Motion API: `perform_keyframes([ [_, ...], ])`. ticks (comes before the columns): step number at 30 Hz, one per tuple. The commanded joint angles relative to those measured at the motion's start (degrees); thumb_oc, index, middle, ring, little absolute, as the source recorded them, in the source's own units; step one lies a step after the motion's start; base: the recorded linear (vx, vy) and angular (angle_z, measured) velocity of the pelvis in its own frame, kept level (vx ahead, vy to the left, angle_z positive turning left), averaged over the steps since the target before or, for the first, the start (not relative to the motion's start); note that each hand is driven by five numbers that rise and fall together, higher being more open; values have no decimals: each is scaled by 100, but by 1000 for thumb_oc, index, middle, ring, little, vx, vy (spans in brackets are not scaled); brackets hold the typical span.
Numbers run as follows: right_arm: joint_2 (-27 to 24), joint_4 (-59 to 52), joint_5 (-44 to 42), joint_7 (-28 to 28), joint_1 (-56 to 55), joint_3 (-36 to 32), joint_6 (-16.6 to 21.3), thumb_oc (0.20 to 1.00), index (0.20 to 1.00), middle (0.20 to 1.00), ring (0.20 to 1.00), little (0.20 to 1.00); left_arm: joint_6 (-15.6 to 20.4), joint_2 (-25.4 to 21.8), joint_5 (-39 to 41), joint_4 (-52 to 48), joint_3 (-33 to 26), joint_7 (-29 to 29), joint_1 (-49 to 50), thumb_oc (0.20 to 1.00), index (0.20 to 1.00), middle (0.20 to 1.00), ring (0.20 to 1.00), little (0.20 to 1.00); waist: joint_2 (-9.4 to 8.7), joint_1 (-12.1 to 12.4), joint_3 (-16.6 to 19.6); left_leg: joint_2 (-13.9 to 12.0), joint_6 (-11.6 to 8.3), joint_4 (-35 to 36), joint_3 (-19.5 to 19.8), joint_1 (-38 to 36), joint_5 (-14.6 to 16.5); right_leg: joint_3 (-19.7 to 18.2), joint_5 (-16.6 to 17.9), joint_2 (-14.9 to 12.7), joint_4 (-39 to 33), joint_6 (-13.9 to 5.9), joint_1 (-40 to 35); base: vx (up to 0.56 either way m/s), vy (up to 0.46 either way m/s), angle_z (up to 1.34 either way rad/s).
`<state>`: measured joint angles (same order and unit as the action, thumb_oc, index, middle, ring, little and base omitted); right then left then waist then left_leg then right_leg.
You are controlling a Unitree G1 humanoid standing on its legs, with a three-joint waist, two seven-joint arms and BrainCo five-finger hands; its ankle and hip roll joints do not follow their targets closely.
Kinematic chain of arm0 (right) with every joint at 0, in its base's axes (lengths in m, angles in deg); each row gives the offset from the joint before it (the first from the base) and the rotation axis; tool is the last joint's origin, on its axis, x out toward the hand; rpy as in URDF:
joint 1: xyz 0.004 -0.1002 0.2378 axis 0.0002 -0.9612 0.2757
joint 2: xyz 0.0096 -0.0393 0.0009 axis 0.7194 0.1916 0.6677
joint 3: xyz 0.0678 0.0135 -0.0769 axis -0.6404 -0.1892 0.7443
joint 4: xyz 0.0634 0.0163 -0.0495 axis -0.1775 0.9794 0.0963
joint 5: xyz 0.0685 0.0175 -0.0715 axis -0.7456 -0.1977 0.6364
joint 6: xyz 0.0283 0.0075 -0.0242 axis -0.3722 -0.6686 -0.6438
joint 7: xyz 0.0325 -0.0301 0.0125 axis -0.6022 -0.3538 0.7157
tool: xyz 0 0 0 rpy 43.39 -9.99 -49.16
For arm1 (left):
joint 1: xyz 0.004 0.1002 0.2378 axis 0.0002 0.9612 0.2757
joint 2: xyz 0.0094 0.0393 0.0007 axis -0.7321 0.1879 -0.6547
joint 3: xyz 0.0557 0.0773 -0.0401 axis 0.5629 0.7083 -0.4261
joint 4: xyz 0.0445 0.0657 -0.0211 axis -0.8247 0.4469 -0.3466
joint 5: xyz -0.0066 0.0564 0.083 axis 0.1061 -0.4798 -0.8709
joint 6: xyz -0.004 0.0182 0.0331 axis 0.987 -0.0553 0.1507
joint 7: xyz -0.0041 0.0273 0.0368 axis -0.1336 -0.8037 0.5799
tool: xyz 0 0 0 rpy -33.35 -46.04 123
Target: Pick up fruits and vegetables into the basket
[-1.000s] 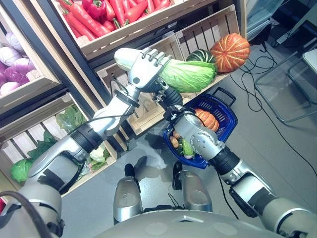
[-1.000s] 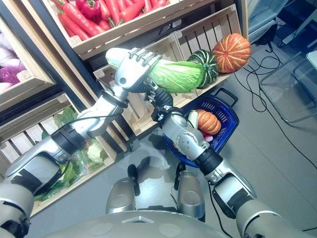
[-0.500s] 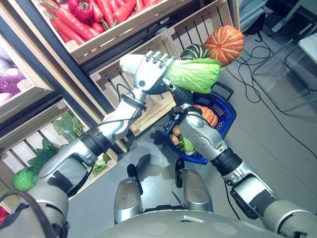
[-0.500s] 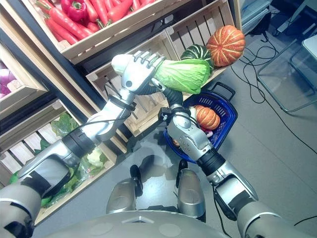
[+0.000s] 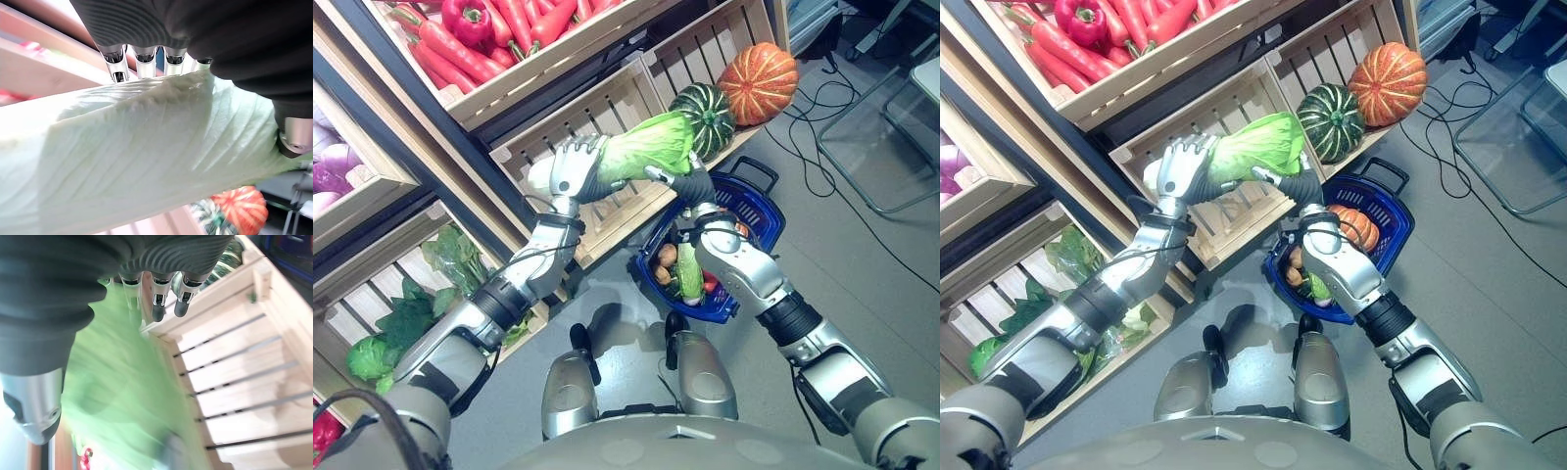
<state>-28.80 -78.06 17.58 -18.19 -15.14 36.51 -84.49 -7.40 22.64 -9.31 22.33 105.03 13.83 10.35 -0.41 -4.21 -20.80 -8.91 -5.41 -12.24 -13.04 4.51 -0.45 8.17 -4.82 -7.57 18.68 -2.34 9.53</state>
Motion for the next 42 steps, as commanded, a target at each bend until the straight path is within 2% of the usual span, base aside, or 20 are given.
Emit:
perform_keyframes([
  [1,136,-813,299,21,159,-379,451,1000,1000,1000,1000,1000,27,-133,103,-208,-190,147,-277,200,200,200,200,200,-269,7,-111,63,229,-431,-76,-183,957,-129,-52,-180,-432,-423,-385,0,0,0],
  [7,87,-916,533,-165,148,-495,413,1000,1000,1000,1000,1000,-34,-106,67,-237,-222,120,-292,200,200,200,200,200,-247,-34,-120,77,250,-462,-89,-194,977,-175,-78,-160,-377,-410,-363,0,0,0],
  [15,145,-898,-51,183,270,-465,121,1000,1000,1000,1000,1000,-106,-121,-76,-567,-217,-131,-540,200,200,200,200,200,-225,-19,-136,94,239,-500,-48,-159,971,-179,-105,-155,-331,-385,-346,0,0,0],
  [22,208,-819,-408,325,296,-329,-92,1000,1000,1000,1000,1000,156,-280,-177,-968,-311,-256,-572,200,200,200,200,200,-211,67,-190,115,221,-474,12,-118,934,-108,-100,-179,-341,-373,-337,-20,-7,3],
  [26,324,-686,-391,308,316,-230,-51,1000,1000,1000,1000,1000,113,-283,23,-1079,-331,-347,-657,200,200,200,200,200,-210,94,-214,115,217,-491,29,-83,928,-85,-96,-191,-327,-372,-318,-7,-3,1],
  [32,396,-633,-507,260,314,-200,-76,1000,1000,1000,1000,1000,127,-265,134,-990,-313,-132,-705,200,200,200,200,200,-242,84,-219,114,221,-490,17,-69,934,-111,-82,-184,-332,-391,-286,0,0,0],
  [42,499,-496,-556,165,278,-138,35,1000,1000,1000,1000,1000,373,-144,-252,-961,-198,-15,-690,200,200,200,200,200,-275,115,-209,105,221,-501,3,-89,953,-81,-59,-205,-367,-393,-329,0,0,0],
])
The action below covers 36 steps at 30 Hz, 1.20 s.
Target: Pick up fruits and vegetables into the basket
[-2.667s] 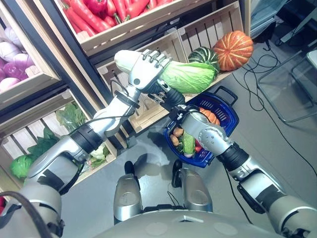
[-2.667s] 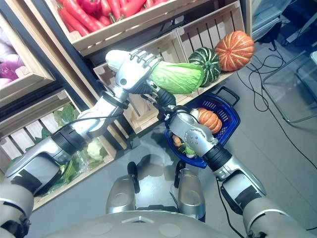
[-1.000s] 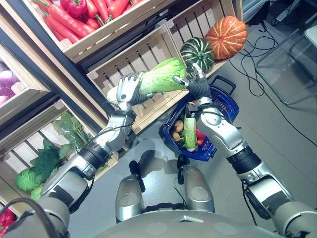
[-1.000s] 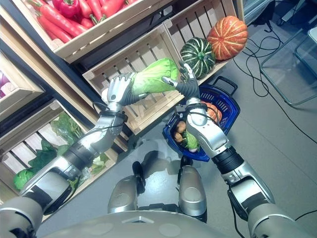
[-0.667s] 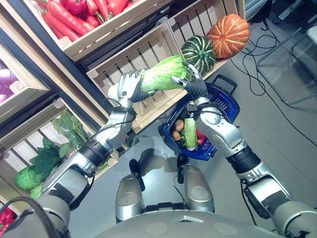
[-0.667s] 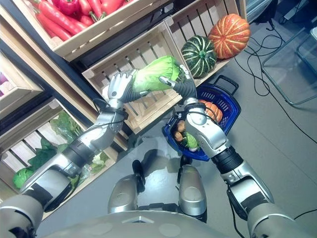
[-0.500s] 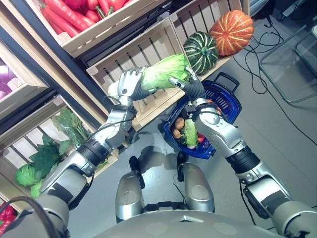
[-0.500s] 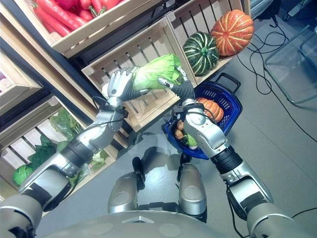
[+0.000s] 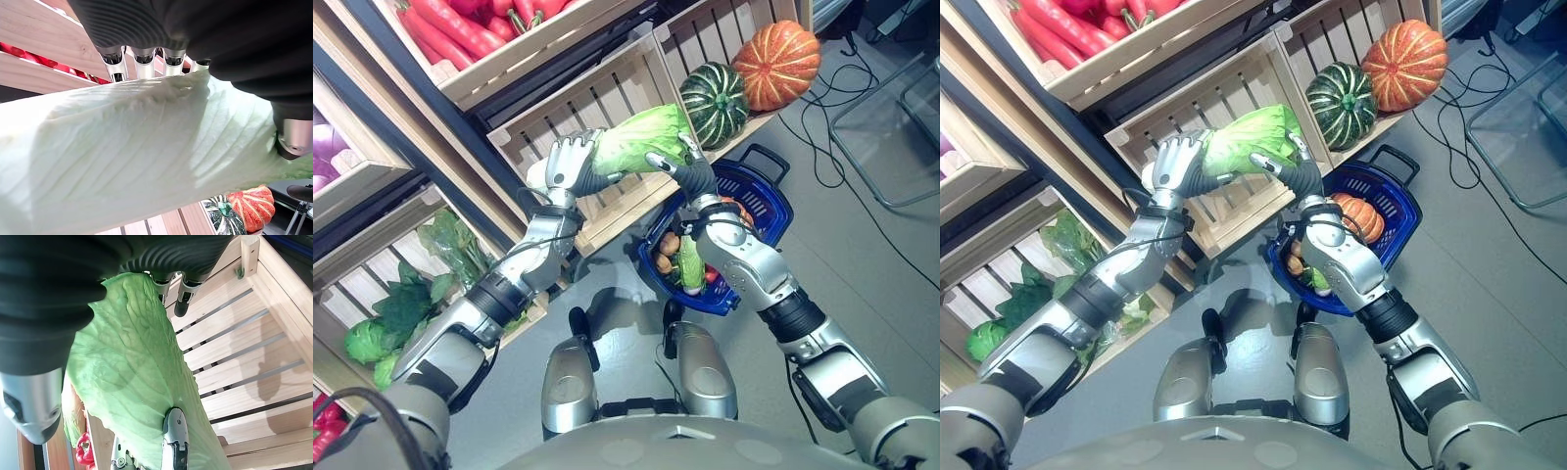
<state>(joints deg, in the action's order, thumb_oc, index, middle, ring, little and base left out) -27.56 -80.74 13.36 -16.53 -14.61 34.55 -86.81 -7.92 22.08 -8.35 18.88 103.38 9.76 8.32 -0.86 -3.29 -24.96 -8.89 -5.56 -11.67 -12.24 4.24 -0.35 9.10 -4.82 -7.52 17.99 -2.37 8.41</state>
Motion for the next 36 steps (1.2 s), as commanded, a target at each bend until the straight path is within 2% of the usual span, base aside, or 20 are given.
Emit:
perform_keyframes([
  [1,402,-182,-129,-34,245,76,281,1000,1000,1000,1000,1000,458,-74,-476,-609,10,407,-511,200,200,200,200,200,-235,30,206,103,238,-569,-79,-62,952,-169,-59,-214,-295,-392,-223,0,0,0],
  [12,463,75,26,-312,453,148,175,1000,1000,1000,1000,1000,676,-49,-1090,-832,291,226,-657,200,200,200,200,200,-273,84,247,107,244,-531,-91,-106,989,-137,-42,-232,-372,-406,-292,0,0,0],
  [36,731,279,-442,-305,799,285,161,1000,1000,1000,1000,1000,834,63,-1364,-1215,644,-218,-830,200,200,200,200,200,-313,209,241,72,215,-487,-32,-113,1011,-19,-21,-281,-474,-427,-388,1,-2,1],
])
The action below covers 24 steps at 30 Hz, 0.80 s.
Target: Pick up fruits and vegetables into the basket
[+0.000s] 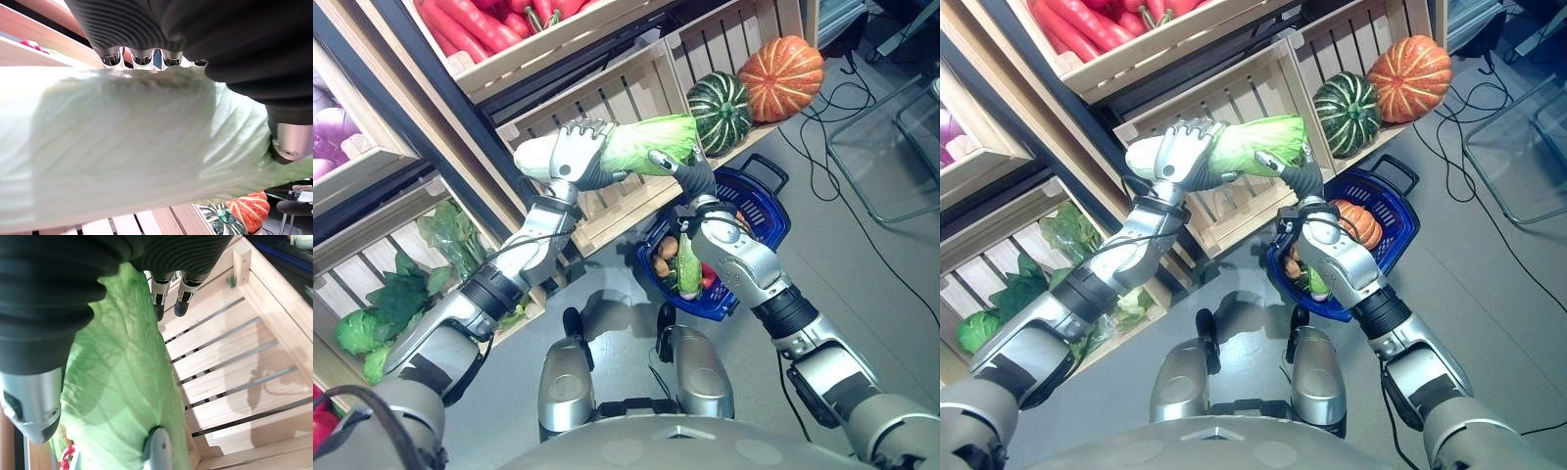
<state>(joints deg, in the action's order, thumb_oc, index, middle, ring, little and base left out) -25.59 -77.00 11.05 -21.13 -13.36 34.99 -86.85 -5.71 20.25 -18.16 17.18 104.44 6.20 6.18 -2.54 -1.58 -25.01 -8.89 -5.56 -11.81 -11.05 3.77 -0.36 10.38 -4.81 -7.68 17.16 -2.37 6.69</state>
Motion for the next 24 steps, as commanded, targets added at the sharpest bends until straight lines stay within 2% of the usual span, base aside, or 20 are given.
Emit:
perform_keyframes([
  [1,538,-84,-206,163,683,247,170,1000,1000,1000,1000,1000,627,244,-387,-1053,543,121,-620,200,200,200,200,200,-146,43,245,71,214,-481,-149,-63,1014,-142,-20,-269,-392,-427,-219,0,0,0],
  [2,539,-68,-195,176,705,258,171,915,915,915,915,915,641,238,-387,-1057,564,88,-629,200,200,200,200,200,-148,46,253,71,215,-482,-152,-65,1017,-136,-18,-271,-398,-429,-223,0,0,0],
  [3,541,-61,-187,181,714,259,172,592,592,592,592,592,645,239,-392,-1057,570,79,-633,200,200,200,200,200,-150,47,253,71,214,-478,-152,-66,1017,-134,-17,-271,-402,-430,-225,0,0,0],
  [4,542,-63,-126,308,745,269,150,200,200,200,200,200,651,249,-424,-1067,588,29,-646,200,200,200,200,200,-155,49,258,69,212,-468,-150,-68,1017,-130,-14,-271,-410,-434,-225,0,0,0],
  [12,492,-82,-19,630,924,412,-33,200,200,200,200,200,605,221,-511,-1136,700,-133,-685,200,200,200,200,200,-198,84,269,51,202,-468,-131,-55,1022,-116,-7,-265,-428,-452,-234,0,0,0],
  [19,453,-90,-382,1018,1026,461,96,200,200,200,200,200,651,152,-596,-1101,756,-135,-690,200,200,200,200,200,-232,126,258,34,192,-462,-104,-48,1023,-89,4,-255,-458,-455,-259,-1,-25,4],
  [20,448,-86,-377,1048,1038,456,109,200,200,200,200,200,665,145,-601,-1099,766,-132,-679,256,256,256,256,256,-235,134,258,32,192,-468,-100,-43,1024,-85,4,-256,-461,-454,-263,0,0,0],
  [21,451,-82,-377,1064,1053,462,126,200,200,200,200,200,707,147,-553,-1084,790,-119,-677,464,464,464,464,464,-236,139,264,31,194,-472,-95,-43,1026,-84,3,-257,-464,-455,-268,0,0,0],
  [22,445,-77,-379,1072,1055,459,138,200,200,200,200,200,722,148,-549,-1077,788,-120,-673,555,555,555,555,555,-238,142,265,30,194,-472,-96,-42,1026,-81,4,-257,-465,-455,-269,0,0,0],
  [23,434,-68,-383,1094,1058,451,160,200,200,200,200,200,747,148,-553,-1068,779,-140,-660,730,730,730,730,730,-242,147,267,27,193,-472,-99,-41,1026,-76,4,-257,-468,-456,-271,1,-14,4],
  [24,431,-69,-387,1100,1059,442,166,200,200,200,200,200,763,146,-554,-1066,775,-160,-655,947,947,947,947,947,-242,149,268,24,193,-470,-99,-42,1025,-73,5,-258,-472,-456,-274,3,-22,6],
])
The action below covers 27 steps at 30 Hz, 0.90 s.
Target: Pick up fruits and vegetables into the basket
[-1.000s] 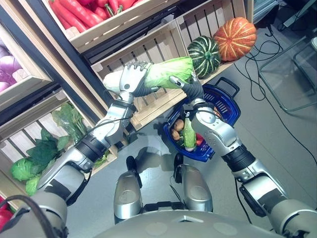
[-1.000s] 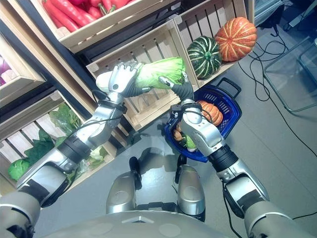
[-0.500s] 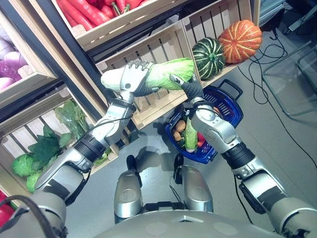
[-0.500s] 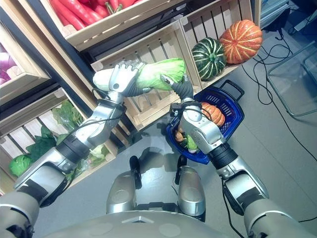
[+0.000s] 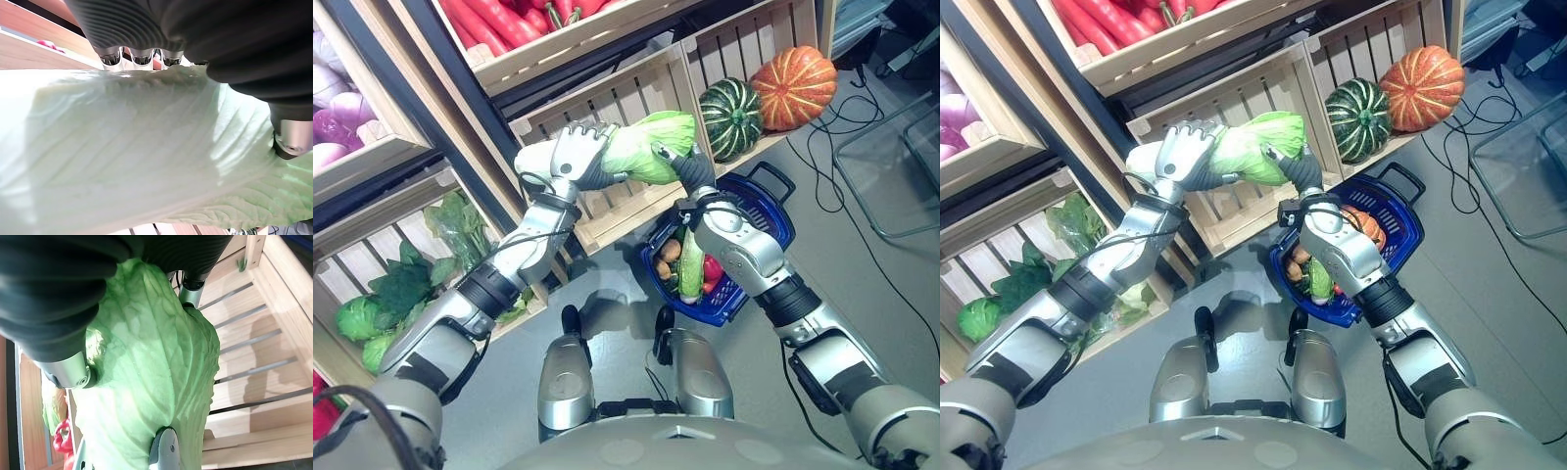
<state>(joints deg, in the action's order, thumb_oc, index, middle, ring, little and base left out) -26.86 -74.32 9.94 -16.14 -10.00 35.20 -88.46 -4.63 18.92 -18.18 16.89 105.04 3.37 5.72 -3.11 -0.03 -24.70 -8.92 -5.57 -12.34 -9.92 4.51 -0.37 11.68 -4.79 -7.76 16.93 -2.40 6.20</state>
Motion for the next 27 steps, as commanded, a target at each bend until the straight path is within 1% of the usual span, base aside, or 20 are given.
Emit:
perform_keyframes([
  [1,546,-356,-279,602,715,395,349,200,200,200,200,200,700,265,-489,-1026,725,39,-593,1000,1000,1000,1000,1000,-187,-8,240,24,194,-414,-209,-120,1025,-201,7,-249,-450,-457,-227,2,-29,7],
  [2,526,-354,-276,606,708,354,388,200,200,200,200,200,705,266,-366,-1007,731,-136,-569,1000,1000,1000,1000,1000,-195,-10,246,18,194,-416,-215,-118,1023,-196,11,-243,-448,-459,-223,2,-27,4],
  [3,519,-351,-270,612,704,339,396,200,200,200,200,200,676,272,-332,-1000,734,-181,-559,1000,1000,1000,1000,1000,-196,-14,245,16,194,-417,-215,-116,1022,-198,12,-242,-446,-460,-220,0,0,0],
  [4,487,-347,-234,632,676,286,409,200,200,200,200,200,600,286,-15,-950,748,-361,-515,1000,1000,1000,1000,1000,-197,-31,246,13,196,-420,-219,-114,1019,-204,13,-237,-440,-460,-212,0,0,0],
  [6,462,-344,-223,607,656,241,427,200,200,200,200,200,548,314,145,-882,737,-461,-466,1000,1000,1000,1000,1000,-195,-37,247,8,197,-425,-224,-106,1014,-209,14,-230,-433,-456,-202,0,0,0],
  [11,267,-328,80,527,436,-124,587,200,200,200,200,200,93,400,1041,-483,655,-700,-111,1000,1000,1000,1000,1000,-184,-96,216,-6,212,-446,-245,-86,1006,-237,20,-200,-396,-456,-156,0,0,0],
  [14,75,-393,304,554,260,-380,609,200,200,200,200,200,-30,366,1537,-279,547,-581,147,1000,1000,1000,1000,1000,-171,-139,197,-18,221,-485,-264,-58,1002,-257,19,-182,-340,-452,-98,0,0,0],
  [17,-161,-427,480,617,14,-678,687,200,200,200,200,200,-55,338,1991,-80,356,-423,490,1000,1000,1000,1000,1000,-167,-171,160,-26,239,-523,-285,-35,1009,-276,21,-161,-294,-442,-51,0,0,0],
  [19,-312,-469,627,656,-159,-876,723,200,200,200,200,200,-8,291,2227,36,220,-232,706,1000,1000,1000,1000,1000,-161,-191,132,-25,248,-552,-293,-13,1004,-281,30,-149,-263,-435,-18,0,0,0],
  [21,-457,-514,765,650,-294,-1071,753,200,200,200,200,200,81,215,2235,118,52,-79,871,1000,1000,1000,1000,1000,-165,-210,89,-32,261,-584,-309,12,1009,-290,32,-136,-228,-423,21,-36,-29,-3],
  [24,-720,-616,996,602,-558,-1401,782,200,200,200,200,200,395,78,2443,145,-247,174,1137,1000,1000,1000,1000,1000,-170,-236,20,-46,272,-659,-323,96,1019,-303,28,-119,-154,-398,114,-59,-30,-2],
  [27,-904,-622,1167,580,-753,-1635,845,200,200,200,200,200,730,-22,2643,114,-475,297,1345,1000,1000,1000,1000,1000,-157,-245,-40,-50,282,-687,-328,150,1014,-300,31,-108,-109,-379,176,-54,-20,-8],
])
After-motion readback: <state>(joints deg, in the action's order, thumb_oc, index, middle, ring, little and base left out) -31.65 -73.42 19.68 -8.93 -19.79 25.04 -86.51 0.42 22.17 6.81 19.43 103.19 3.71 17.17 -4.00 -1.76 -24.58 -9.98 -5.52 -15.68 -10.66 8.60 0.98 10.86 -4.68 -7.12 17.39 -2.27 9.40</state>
